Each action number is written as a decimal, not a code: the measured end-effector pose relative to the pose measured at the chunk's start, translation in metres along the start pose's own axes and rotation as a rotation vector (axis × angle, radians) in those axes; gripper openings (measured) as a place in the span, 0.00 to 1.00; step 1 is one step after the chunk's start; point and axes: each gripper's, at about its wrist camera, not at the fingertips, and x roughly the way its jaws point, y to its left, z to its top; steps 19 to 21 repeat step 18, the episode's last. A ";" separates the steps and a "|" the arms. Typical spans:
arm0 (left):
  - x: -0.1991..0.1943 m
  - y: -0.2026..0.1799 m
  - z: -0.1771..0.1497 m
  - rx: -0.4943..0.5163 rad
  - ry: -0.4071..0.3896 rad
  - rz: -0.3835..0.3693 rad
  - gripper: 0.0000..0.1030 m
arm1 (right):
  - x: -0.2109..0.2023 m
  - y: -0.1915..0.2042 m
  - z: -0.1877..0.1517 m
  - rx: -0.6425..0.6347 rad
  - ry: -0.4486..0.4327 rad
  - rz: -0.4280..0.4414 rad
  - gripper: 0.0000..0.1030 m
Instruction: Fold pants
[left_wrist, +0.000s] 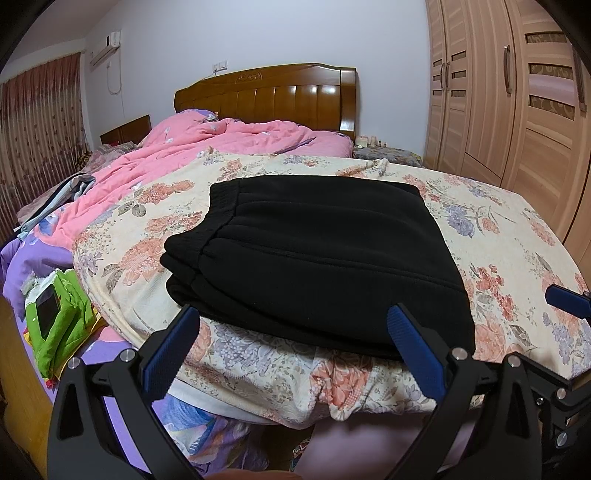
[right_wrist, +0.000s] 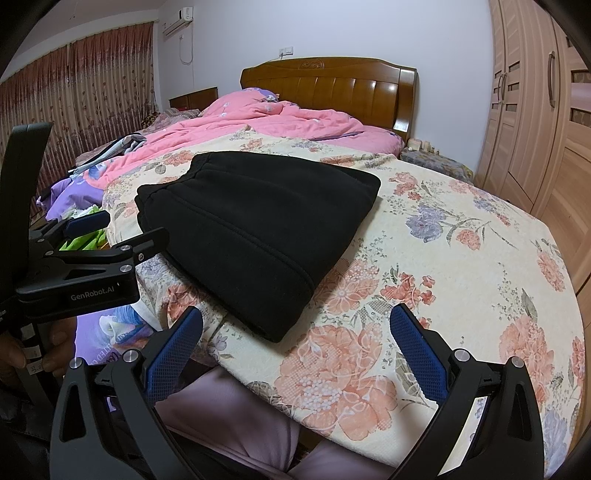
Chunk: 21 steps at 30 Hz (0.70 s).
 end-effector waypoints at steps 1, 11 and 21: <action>0.000 0.000 0.000 0.000 0.000 0.000 0.99 | 0.000 0.000 0.000 0.000 0.000 0.000 0.95; -0.002 0.002 0.000 0.000 -0.011 0.001 0.99 | 0.000 0.000 0.000 0.001 0.001 0.001 0.95; 0.002 0.007 -0.001 -0.019 0.009 -0.007 0.99 | -0.001 0.000 0.000 0.001 0.001 0.002 0.95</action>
